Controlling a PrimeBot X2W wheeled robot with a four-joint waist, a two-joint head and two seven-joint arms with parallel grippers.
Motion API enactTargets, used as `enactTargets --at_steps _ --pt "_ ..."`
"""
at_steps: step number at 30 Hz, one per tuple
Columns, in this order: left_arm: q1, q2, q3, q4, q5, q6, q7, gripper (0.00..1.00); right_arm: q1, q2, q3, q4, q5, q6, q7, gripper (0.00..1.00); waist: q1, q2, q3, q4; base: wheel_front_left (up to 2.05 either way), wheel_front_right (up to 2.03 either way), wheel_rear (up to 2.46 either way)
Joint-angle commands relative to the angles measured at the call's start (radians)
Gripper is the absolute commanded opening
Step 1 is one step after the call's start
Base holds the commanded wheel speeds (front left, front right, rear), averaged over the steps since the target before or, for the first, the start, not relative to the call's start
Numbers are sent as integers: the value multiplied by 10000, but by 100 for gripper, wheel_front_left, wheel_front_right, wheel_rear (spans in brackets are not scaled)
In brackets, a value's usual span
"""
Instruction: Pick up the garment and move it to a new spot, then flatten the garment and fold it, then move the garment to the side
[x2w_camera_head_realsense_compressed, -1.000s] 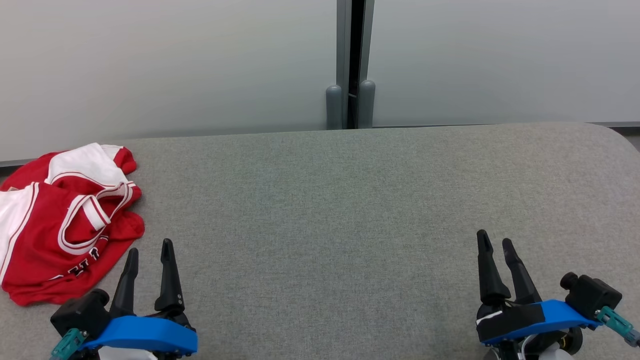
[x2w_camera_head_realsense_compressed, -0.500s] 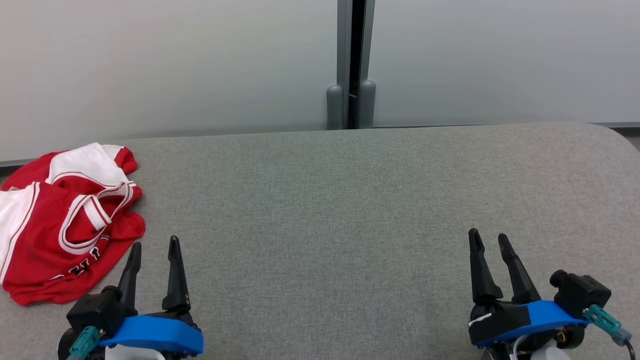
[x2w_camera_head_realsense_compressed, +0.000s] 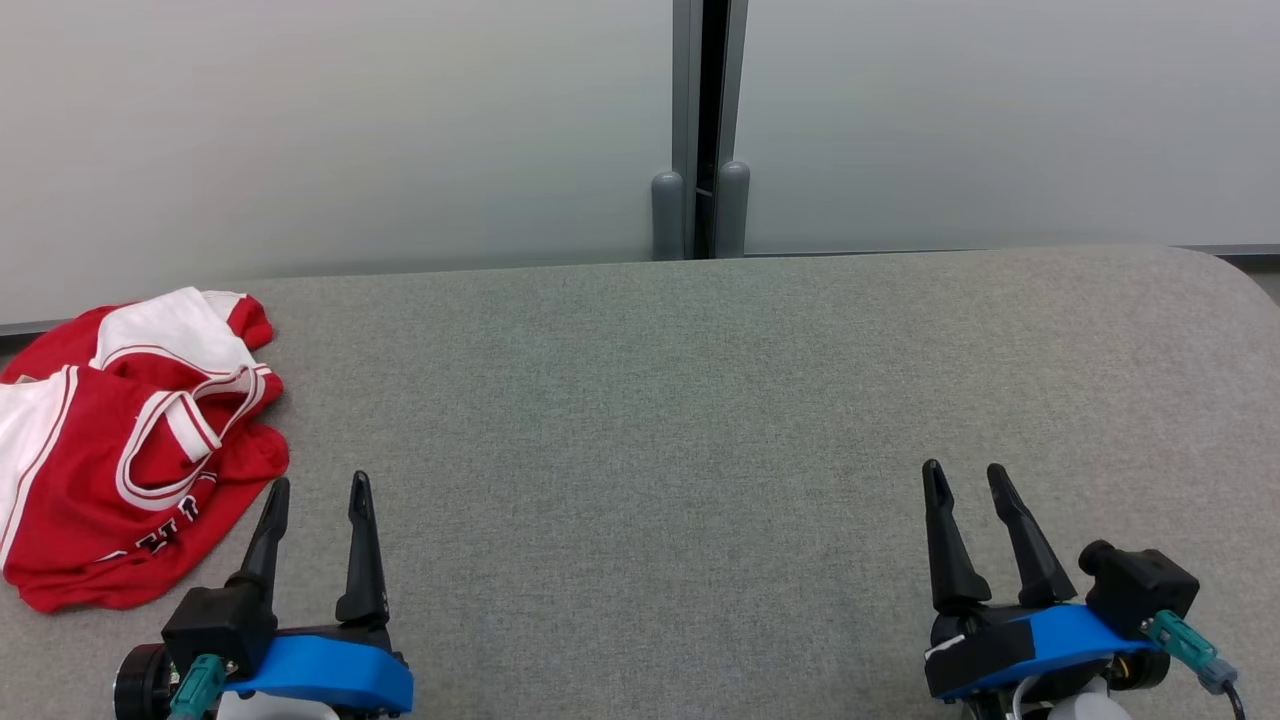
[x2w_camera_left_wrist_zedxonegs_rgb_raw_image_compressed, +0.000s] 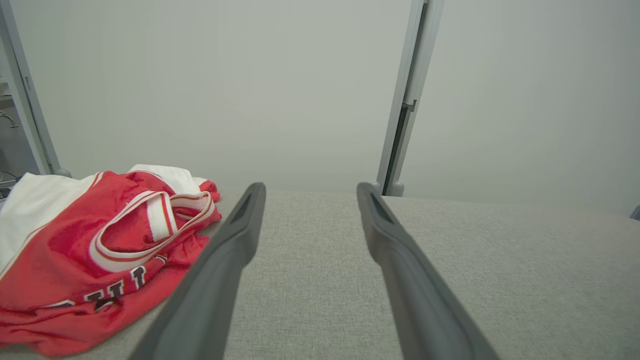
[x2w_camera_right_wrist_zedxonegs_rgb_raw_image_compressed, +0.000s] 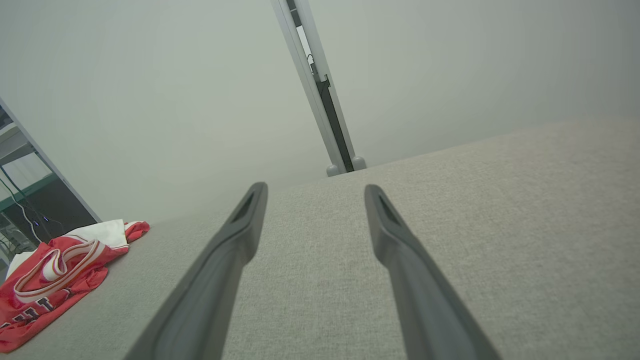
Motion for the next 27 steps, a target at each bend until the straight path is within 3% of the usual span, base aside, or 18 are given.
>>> enactTargets --at_steps 1,18,27 --pt "-144 76 -22 3 238 23 -90 100 -217 -51 40 3 -196 3 -73 100 0 -1 0 1 0 0 0" --pt "-199 41 119 438 1109 -92 -428 100 -188 -55 181 147 -1364 2 -410 100 0 -1 -77 9 0 0 0" --pt "-219 30 215 603 908 -116 -410 100 -176 -54 103 221 -1317 2 -411 100 0 -1 -96 25 0 0 0"
